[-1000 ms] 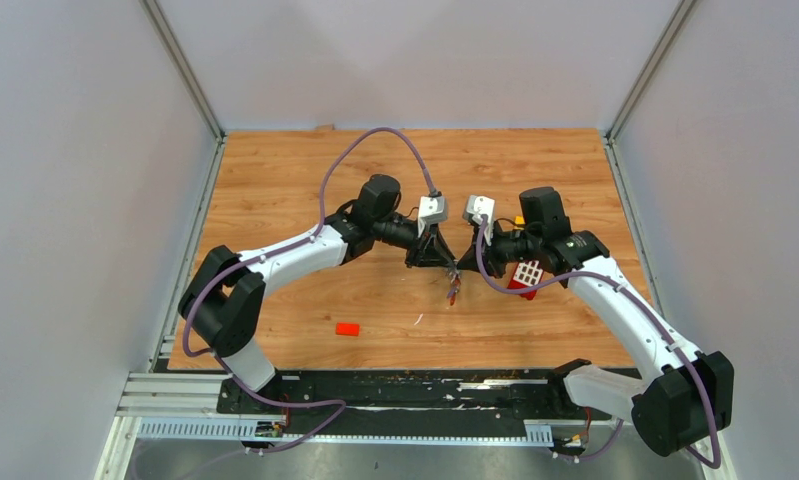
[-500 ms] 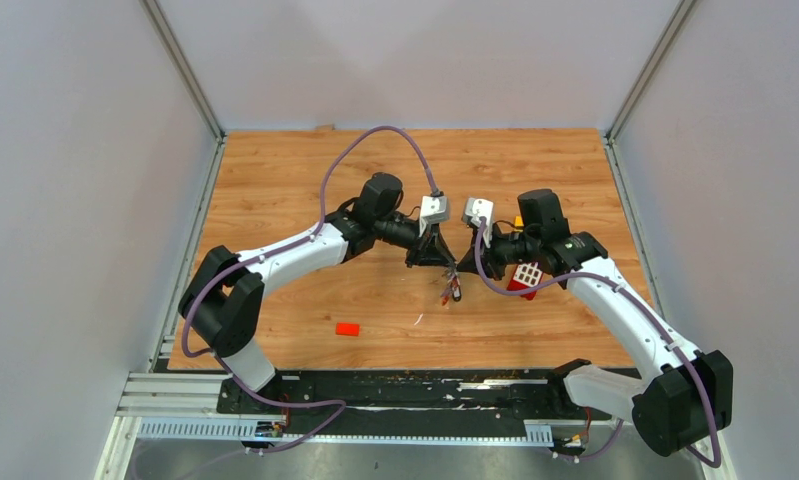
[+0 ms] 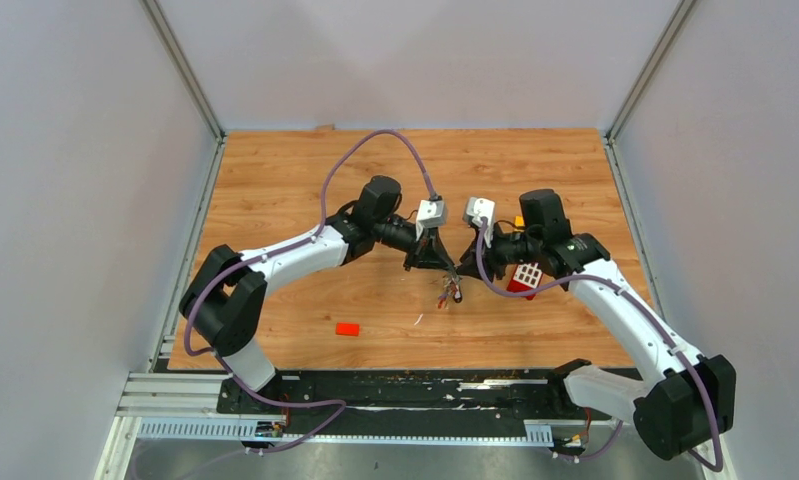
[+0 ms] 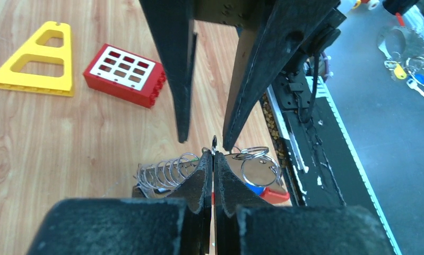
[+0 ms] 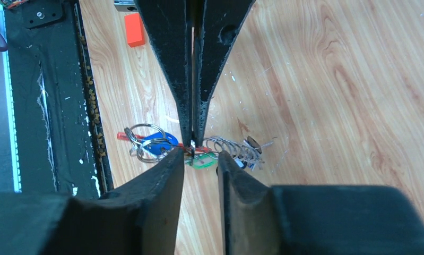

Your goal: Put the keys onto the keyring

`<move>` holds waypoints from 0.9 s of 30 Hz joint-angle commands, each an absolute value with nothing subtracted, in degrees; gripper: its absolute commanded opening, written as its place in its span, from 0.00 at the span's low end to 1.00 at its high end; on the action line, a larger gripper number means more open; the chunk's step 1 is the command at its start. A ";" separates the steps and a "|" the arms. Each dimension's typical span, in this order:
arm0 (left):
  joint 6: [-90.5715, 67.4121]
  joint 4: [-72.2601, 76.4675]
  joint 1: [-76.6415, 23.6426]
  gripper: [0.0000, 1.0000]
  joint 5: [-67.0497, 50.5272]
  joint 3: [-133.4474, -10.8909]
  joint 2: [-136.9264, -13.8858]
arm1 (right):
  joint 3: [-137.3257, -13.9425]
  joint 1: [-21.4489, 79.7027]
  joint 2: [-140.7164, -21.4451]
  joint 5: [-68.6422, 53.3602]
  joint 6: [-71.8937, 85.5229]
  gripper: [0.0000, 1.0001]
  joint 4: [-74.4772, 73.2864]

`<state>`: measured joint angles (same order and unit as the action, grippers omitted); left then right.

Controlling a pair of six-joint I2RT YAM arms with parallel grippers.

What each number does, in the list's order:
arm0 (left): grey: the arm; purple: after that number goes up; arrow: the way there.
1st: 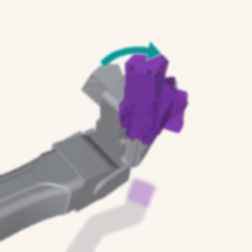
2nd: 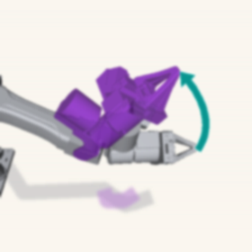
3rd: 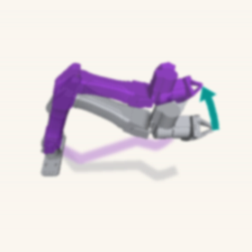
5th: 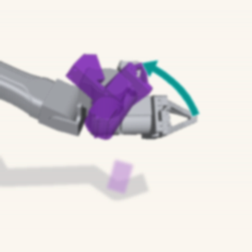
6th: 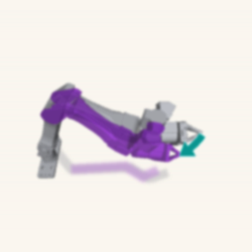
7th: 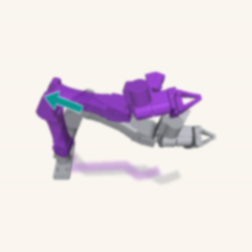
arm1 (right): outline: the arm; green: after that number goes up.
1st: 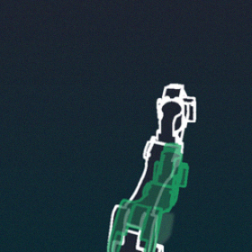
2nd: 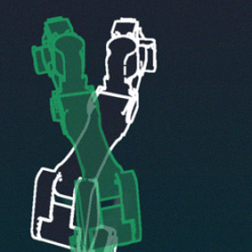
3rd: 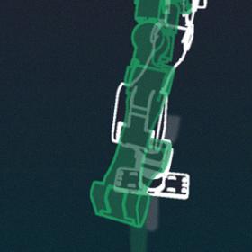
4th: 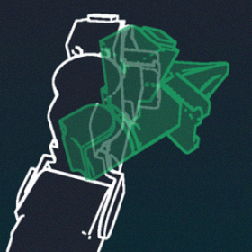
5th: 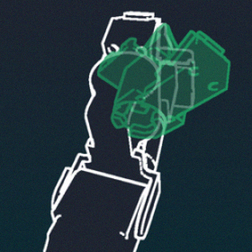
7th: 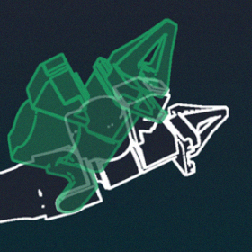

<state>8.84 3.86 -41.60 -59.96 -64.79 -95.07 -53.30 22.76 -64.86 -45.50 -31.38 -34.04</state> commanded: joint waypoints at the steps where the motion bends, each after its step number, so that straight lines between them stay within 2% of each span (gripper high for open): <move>1: 10.09 8.76 -40.99 0.00 -65.94 -63.44 -91.23 | -54.06 23.02 -61.73 -45.72 -32.61 0.34 -34.54; 4: 7.45 13.04 -39.72 0.00 -68.02 -61.81 -89.74 | -53.62 22.94 -60.30 -46.26 -33.67 0.44 -36.32; 6: 1.31 21.88 -38.83 0.00 -69.39 -59.42 -88.83 | -53.57 23.03 -59.80 -47.31 -34.70 0.48 -37.97; 11: -28.90 60.56 -37.20 0.00 -67.54 -51.87 -89.50 | -52.39 23.03 -58.69 -50.40 -35.08 0.49 -37.97; 14: -40.10 73.36 -36.93 0.00 -65.97 -51.04 -91.30 | -52.58 23.07 -58.33 -50.49 -34.06 0.48 -36.53; 18: -41.94 75.13 -36.94 0.00 -64.00 -50.81 -91.28 | -53.37 23.19 -58.63 -51.48 -33.05 0.47 -35.37; 27: -37.73 68.04 -36.96 0.00 -59.62 -49.28 -89.35 | -54.70 23.84 -59.81 -50.91 -29.63 0.48 -31.11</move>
<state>-37.87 66.92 -36.97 -62.59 -49.91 -91.64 -52.45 23.27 -59.55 -49.60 -31.55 -35.68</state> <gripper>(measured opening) 0.006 0.477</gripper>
